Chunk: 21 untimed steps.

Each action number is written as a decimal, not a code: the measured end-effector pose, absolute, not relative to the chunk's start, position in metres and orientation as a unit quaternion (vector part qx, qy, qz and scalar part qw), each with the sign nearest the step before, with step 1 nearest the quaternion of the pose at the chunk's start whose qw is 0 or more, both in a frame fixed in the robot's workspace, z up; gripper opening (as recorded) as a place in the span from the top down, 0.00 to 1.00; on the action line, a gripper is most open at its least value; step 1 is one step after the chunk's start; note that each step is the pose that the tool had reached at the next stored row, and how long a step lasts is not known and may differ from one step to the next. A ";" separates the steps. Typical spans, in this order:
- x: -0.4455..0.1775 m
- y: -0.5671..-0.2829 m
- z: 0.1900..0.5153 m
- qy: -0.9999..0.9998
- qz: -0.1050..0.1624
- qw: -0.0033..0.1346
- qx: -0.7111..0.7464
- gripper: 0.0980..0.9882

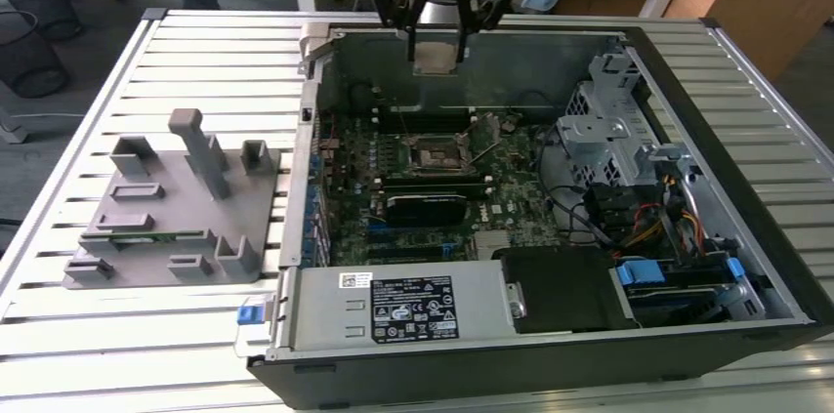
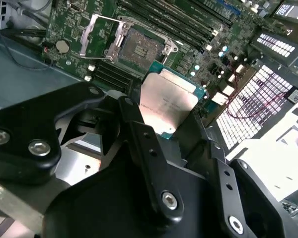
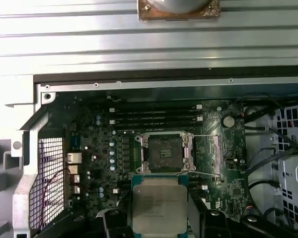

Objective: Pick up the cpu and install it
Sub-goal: 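Place the cpu into insertion slot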

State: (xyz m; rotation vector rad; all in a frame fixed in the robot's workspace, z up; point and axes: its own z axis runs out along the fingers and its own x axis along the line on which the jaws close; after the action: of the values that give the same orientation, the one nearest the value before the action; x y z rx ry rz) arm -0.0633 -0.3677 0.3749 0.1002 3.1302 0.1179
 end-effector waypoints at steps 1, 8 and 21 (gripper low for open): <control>-0.063 -0.368 0.375 0.999 0.038 0.004 0.037 0.51; -0.063 -0.367 0.374 0.996 0.037 0.006 0.083 0.51; -0.063 -0.367 0.373 0.983 0.036 0.009 0.179 0.51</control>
State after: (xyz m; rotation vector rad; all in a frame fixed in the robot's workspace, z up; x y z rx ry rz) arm -0.0633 -0.3673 0.3725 0.5585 3.0705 0.1130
